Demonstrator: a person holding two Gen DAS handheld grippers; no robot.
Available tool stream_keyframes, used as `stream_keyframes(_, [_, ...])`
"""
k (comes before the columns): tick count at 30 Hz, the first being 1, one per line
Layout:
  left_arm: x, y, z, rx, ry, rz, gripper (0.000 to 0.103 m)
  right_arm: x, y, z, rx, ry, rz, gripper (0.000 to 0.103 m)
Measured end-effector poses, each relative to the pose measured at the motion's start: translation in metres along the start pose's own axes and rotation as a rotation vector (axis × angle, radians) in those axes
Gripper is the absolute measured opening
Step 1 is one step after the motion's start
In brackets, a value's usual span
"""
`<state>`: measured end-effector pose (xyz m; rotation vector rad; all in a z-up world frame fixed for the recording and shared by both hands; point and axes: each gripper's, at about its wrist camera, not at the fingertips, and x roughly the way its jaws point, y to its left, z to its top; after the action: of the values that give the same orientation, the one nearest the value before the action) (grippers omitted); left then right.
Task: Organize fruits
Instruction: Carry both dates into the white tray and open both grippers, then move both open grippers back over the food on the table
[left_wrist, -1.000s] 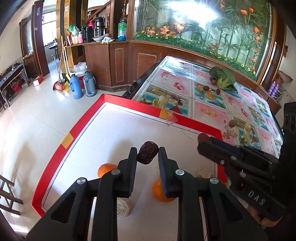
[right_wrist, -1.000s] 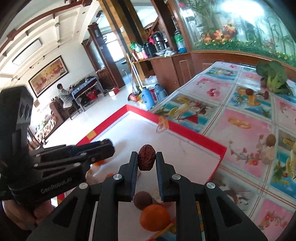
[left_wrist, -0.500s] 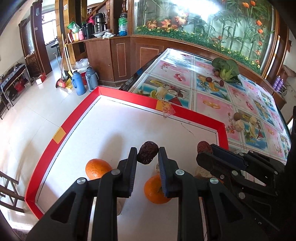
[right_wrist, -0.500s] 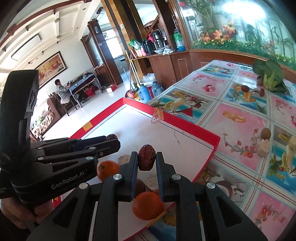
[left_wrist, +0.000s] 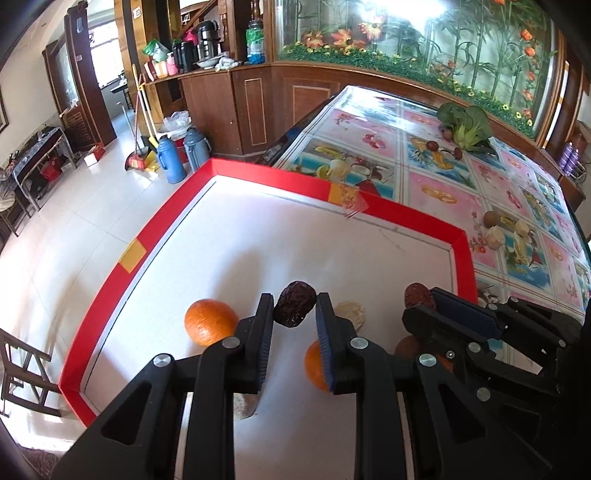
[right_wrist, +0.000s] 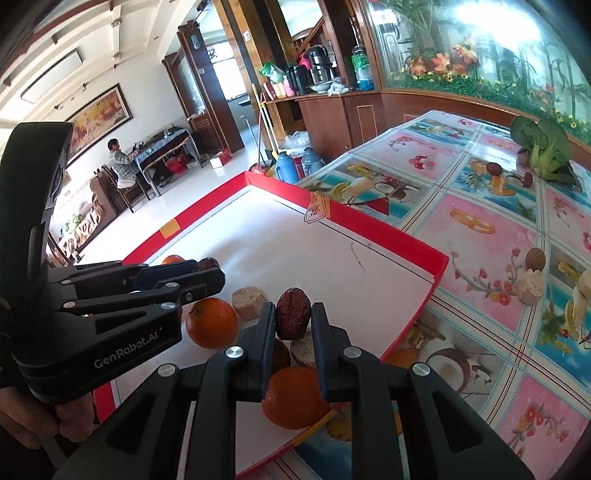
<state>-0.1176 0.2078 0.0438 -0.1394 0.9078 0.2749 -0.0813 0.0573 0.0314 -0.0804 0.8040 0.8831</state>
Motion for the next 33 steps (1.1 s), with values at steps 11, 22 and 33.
stream_keyframes(11, [0.0, 0.006, -0.005, 0.0, -0.001, 0.022, 0.026, 0.002, -0.002, 0.001, 0.001, 0.009, -0.003, 0.021])
stream_keyframes(22, [0.001, 0.008, -0.003, 0.001, -0.012, 0.055, 0.047, -0.012, -0.014, 0.007, 0.031, -0.033, -0.006, 0.045])
stream_keyframes(33, [-0.013, -0.007, 0.005, 0.047, -0.089, 0.077, 0.078, -0.032, -0.058, 0.018, 0.125, -0.085, -0.072, 0.045])
